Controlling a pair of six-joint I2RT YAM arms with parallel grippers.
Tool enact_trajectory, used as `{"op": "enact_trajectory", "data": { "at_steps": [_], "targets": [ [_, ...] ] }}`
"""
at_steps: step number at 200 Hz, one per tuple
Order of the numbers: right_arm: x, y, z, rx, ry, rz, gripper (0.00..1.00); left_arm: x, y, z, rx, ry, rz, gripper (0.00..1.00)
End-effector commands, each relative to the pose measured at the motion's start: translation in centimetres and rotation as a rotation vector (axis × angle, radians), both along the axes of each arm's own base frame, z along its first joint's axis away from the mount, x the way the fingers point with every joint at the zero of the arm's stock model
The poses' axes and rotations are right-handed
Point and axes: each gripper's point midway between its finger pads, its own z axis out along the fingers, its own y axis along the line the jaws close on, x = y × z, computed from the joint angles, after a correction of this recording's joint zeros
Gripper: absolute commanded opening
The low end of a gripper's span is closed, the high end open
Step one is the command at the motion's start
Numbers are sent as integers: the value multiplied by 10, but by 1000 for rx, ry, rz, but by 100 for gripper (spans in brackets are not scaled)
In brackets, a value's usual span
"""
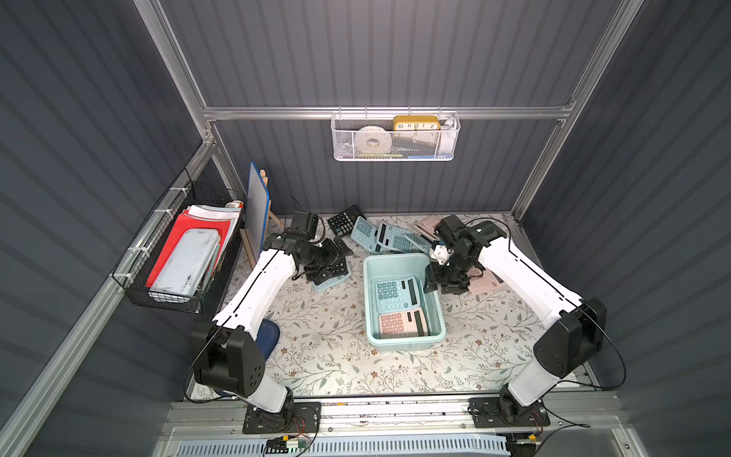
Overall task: Put the calculator in the storage box
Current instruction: Adjust the storage box at the center of the board, then adjust the calculator in the storage box.
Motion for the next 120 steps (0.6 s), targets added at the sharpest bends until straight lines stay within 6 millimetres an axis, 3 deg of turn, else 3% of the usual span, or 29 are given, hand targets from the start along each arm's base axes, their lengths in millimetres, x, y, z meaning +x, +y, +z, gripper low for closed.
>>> {"op": "enact_trajectory", "data": {
  "at_steps": [1,25,51,120],
  "targets": [
    [-7,15,-3,-42,-29,112,51,-6,2,-7,43,27,-36,99],
    [-5,38,-15,-48,-65,214,38,-7,1,-11,41,38,-43,99],
    [-4,49,-41,-88,-38,291,27,-6,0,-15,42,48,-47,99],
    [-13,39,-107,-304,-15,421,18,-4,-1,-17,45,61,-58,99]
  ]
}}
